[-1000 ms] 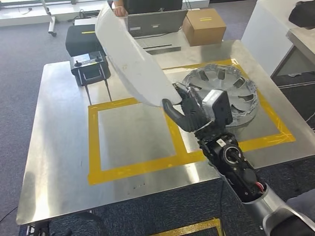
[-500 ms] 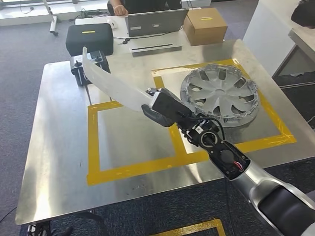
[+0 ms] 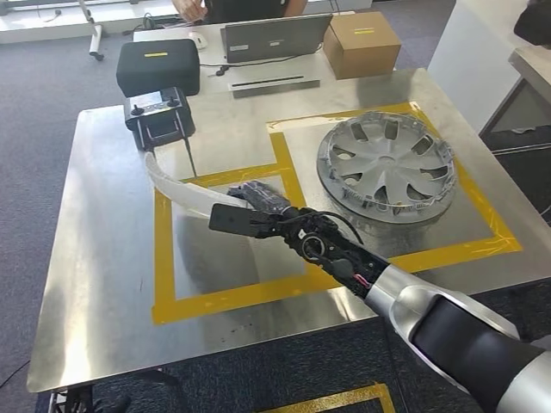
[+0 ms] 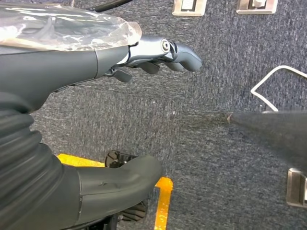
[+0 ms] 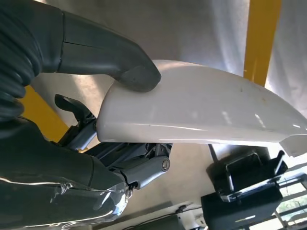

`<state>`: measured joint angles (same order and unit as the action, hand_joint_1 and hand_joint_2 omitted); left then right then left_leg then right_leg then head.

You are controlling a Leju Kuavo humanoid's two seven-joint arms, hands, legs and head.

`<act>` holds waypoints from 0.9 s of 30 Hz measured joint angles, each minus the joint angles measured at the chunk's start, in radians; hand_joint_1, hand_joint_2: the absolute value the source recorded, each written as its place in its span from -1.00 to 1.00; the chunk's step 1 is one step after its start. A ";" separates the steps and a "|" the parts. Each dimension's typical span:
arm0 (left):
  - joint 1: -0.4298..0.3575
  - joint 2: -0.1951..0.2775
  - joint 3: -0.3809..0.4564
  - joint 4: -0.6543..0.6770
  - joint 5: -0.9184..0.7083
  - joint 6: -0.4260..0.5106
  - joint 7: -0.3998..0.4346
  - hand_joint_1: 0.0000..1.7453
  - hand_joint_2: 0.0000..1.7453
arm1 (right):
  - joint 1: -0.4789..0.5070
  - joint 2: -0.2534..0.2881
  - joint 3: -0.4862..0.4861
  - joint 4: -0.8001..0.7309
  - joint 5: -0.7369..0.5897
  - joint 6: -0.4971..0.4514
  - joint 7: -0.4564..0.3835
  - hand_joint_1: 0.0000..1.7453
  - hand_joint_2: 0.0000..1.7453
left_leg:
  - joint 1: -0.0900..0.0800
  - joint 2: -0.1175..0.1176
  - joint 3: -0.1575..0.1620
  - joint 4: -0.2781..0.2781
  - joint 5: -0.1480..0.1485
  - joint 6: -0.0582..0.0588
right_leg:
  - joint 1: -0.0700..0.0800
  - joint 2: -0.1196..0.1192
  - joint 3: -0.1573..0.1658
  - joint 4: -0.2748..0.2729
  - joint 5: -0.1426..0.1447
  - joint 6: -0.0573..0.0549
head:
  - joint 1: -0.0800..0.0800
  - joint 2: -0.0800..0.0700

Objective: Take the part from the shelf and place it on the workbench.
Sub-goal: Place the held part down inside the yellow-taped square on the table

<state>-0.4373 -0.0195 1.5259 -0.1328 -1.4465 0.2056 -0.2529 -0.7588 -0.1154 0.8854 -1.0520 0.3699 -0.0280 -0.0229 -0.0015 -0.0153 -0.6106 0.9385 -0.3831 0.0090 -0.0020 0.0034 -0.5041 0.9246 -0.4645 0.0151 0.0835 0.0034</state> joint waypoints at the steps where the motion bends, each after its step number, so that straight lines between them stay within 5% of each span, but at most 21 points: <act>1: 0.000 -0.001 0.000 0.000 -0.002 0.000 0.000 -1.00 1.00 | -0.006 0.009 0.011 0.025 0.021 -0.007 -0.002 1.00 1.00 | 0.000 0.000 0.000 0.000 0.000 0.000 | 0.000 0.000 0.000 0.000 0.000 0.000 | 0.000 0.000; 8: 0.000 -0.005 0.000 0.000 0.000 -0.002 -0.002 -1.00 1.00 | -0.037 0.061 0.079 0.192 0.154 -0.043 -0.018 1.00 1.00 | 0.000 0.000 0.001 -0.001 0.000 0.000 | 0.000 0.000 -0.001 0.000 0.000 0.000 | 0.000 0.000; 20: 0.000 0.001 0.000 0.000 0.020 -0.007 -0.007 -1.00 1.00 | -0.047 0.064 0.101 0.266 0.200 -0.041 -0.003 1.00 1.00 | 0.001 0.002 0.006 -0.001 0.000 -0.001 | 0.000 0.001 0.003 0.000 -0.001 -0.001 | 0.000 0.000; 24: 0.001 0.005 0.000 0.000 0.037 0.000 -0.014 -1.00 1.00 | -0.049 0.061 0.102 0.269 0.219 -0.040 0.014 -1.00 -1.00 | 0.001 0.003 0.008 -0.001 0.000 -0.001 | 0.000 0.001 0.005 0.000 -0.001 -0.001 | 0.000 0.000; 27: 0.001 0.006 0.000 0.000 0.038 0.000 -0.015 -1.00 1.00 | -0.049 0.060 0.102 0.269 0.221 -0.039 0.016 -1.00 -1.00 | 0.001 0.003 0.008 -0.001 0.000 -0.001 | 0.000 0.001 0.005 0.000 -0.001 -0.001 | 0.000 0.000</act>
<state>-0.4363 -0.0138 1.5259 -0.1328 -1.4080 0.2060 -0.2682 -0.8082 -0.0557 0.9873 -0.7832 0.5913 -0.0675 -0.0069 -0.0004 -0.0127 -0.6028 0.9372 -0.3829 0.0084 -0.0019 0.0049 -0.4990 0.9243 -0.4652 0.0139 0.0835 0.0034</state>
